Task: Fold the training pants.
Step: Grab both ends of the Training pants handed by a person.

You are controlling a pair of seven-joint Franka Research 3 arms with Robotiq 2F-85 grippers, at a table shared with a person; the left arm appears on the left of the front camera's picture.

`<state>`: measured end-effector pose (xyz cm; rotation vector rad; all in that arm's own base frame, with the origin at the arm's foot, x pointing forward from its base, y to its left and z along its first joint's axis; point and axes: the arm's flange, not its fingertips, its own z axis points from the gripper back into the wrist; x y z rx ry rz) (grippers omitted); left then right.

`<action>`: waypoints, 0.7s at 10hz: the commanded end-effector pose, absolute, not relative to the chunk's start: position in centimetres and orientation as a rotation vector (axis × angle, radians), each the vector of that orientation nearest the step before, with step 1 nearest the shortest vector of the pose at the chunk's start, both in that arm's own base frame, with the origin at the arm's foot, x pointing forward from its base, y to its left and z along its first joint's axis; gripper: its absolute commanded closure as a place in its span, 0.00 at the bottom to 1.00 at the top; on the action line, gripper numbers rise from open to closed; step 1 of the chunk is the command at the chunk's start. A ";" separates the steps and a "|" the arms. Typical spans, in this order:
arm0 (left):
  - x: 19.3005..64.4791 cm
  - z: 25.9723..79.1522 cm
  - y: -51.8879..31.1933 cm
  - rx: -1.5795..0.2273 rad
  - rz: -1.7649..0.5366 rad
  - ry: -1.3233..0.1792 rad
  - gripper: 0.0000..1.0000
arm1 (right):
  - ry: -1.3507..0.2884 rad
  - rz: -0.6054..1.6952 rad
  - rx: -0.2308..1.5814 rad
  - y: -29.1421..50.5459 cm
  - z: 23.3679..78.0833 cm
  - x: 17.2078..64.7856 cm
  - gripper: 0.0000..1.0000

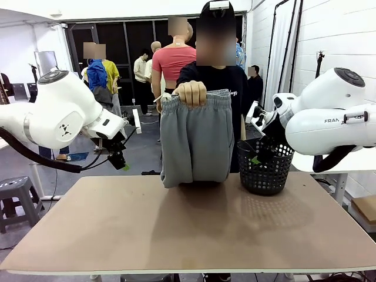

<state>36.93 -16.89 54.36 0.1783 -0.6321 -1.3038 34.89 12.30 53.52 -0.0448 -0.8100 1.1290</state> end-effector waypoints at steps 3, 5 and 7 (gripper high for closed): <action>36.8 54.6 -16.9 0.180 -1.298 -0.637 0.00 | -0.812 1.135 -0.044 12.4 53.6 34.8 0.00; 40.2 53.9 -16.5 0.148 -1.434 -0.657 0.00 | -0.780 1.226 0.006 13.0 52.2 38.1 0.00; 42.0 53.1 -16.8 0.101 -1.536 -0.640 0.00 | -0.772 1.279 0.047 13.5 51.4 39.3 0.00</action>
